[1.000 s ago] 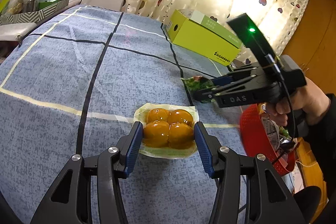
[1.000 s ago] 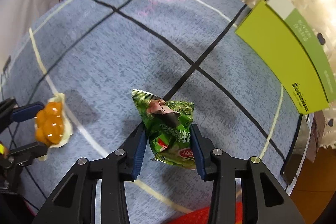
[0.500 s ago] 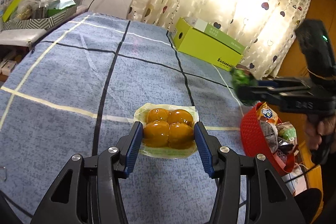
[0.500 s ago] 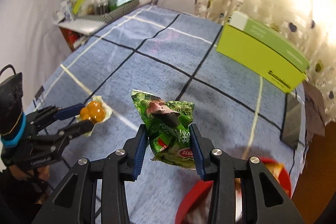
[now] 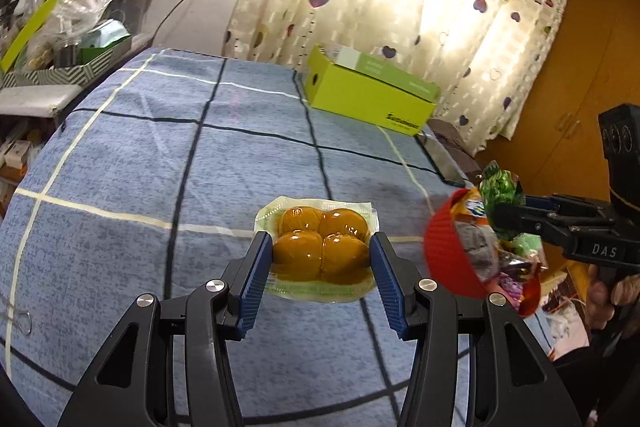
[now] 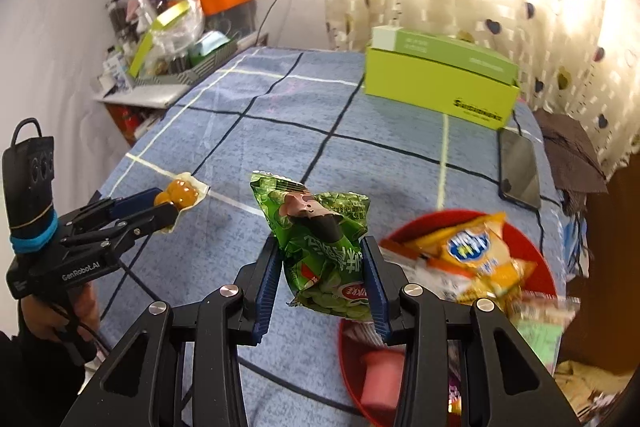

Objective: Organize snacks
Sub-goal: 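Carry the green bag and orange cake tray over the red basket with both tools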

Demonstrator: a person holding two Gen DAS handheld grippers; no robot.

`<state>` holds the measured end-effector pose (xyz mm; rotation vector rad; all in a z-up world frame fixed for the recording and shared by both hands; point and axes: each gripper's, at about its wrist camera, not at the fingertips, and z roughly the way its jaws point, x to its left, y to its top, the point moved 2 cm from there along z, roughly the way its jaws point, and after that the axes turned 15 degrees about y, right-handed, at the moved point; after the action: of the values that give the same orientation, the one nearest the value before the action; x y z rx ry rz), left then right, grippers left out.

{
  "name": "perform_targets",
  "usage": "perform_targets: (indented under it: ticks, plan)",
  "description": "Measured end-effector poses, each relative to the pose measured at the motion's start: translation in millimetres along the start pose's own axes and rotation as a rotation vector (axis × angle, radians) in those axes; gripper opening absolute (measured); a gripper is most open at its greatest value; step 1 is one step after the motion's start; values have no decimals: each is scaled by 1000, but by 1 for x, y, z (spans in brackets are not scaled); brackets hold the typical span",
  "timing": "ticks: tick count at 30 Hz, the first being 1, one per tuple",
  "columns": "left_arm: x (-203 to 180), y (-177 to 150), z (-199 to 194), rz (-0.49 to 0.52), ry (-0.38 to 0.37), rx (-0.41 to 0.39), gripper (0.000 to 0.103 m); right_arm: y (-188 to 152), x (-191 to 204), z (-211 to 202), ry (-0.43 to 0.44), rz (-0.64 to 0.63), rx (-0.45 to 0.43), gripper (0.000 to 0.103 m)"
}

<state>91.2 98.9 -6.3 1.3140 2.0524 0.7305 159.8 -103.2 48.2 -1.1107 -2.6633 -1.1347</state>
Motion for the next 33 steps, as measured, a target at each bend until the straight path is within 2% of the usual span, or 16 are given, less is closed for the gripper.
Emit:
perform_targets:
  ticks: [7,20,33]
  plan:
    - [-33,1,-14,60,-21,-22,51,-19,-16,-22,2,48,-77,37]
    - [-90,-3,-22,150,-67,-24,51,-38,-30,-48,17,69,-141,37]
    - [-131,-5,-24,207,-110,-28,51,-52,-63,-80,-47,148,-214,37]
